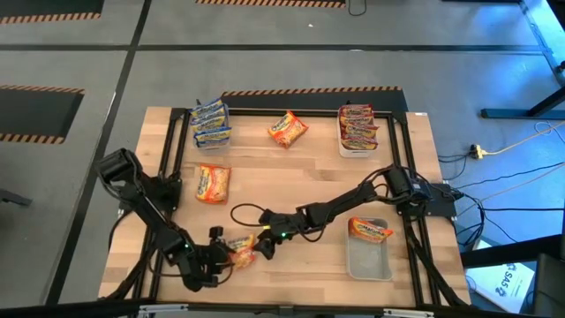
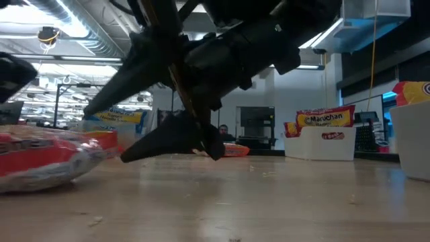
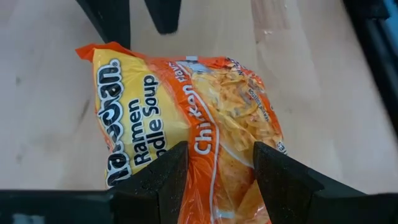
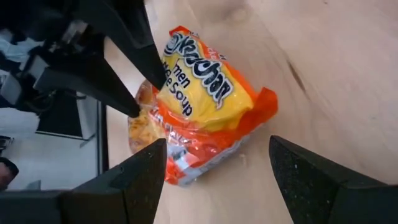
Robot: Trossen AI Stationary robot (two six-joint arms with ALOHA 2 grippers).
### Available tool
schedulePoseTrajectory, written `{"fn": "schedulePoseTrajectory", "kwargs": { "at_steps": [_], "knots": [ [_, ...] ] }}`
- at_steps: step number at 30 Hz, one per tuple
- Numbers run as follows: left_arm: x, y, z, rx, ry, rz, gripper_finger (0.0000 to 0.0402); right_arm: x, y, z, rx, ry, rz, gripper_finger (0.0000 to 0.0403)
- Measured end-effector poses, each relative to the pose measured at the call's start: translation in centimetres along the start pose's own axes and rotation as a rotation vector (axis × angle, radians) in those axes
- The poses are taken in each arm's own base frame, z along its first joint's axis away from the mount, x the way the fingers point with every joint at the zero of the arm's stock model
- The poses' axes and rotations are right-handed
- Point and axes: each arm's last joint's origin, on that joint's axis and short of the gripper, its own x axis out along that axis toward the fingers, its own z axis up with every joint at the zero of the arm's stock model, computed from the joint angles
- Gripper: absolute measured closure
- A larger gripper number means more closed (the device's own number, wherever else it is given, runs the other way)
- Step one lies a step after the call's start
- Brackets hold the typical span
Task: Sort Maruchan noodles
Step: Put the bottom orange noodle pack into the gray bin
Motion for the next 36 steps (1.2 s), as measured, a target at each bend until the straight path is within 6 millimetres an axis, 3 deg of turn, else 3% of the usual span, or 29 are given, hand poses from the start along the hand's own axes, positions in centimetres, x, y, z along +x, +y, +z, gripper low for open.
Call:
{"fn": "schedulePoseTrajectory", "kwargs": {
  "at_steps": [7, 14, 18, 27, 31, 36],
  "knots": [
    [0.4, 0.6, 1.3, 0.07, 0.023, -0.04, 0.0224, -0.1, -0.5, 0.0, -0.002, 0.052, -0.02, 0.0139],
    [-3.5, -1.0, 3.4, 0.033, 0.045, -0.212, 0.0224, -2.0, -0.7, 2.6, 0.011, 0.186, 0.089, 0.0139],
    [-4.1, -1.7, 3.2, -0.017, 0.016, -0.235, 0.0225, -2.3, -1.9, 4.6, 0.022, 0.139, 0.101, 0.0139],
    [-1.6, -3.9, -0.2, -0.156, 0.125, -0.238, 0.0225, -1.9, -3.8, 6.3, -0.052, -0.053, -0.019, 0.0139],
    [-0.7, -4.0, -1.3, -0.189, 0.162, -0.203, 0.0225, -0.8, -3.4, 6.1, -0.067, -0.064, 0.013, 0.0139],
    [-0.1, -2.8, -1.2, -0.151, 0.205, -0.101, 0.0225, 1.2, -2.2, 5.4, -0.094, -0.022, 0.077, 0.0139]
  ]
}}
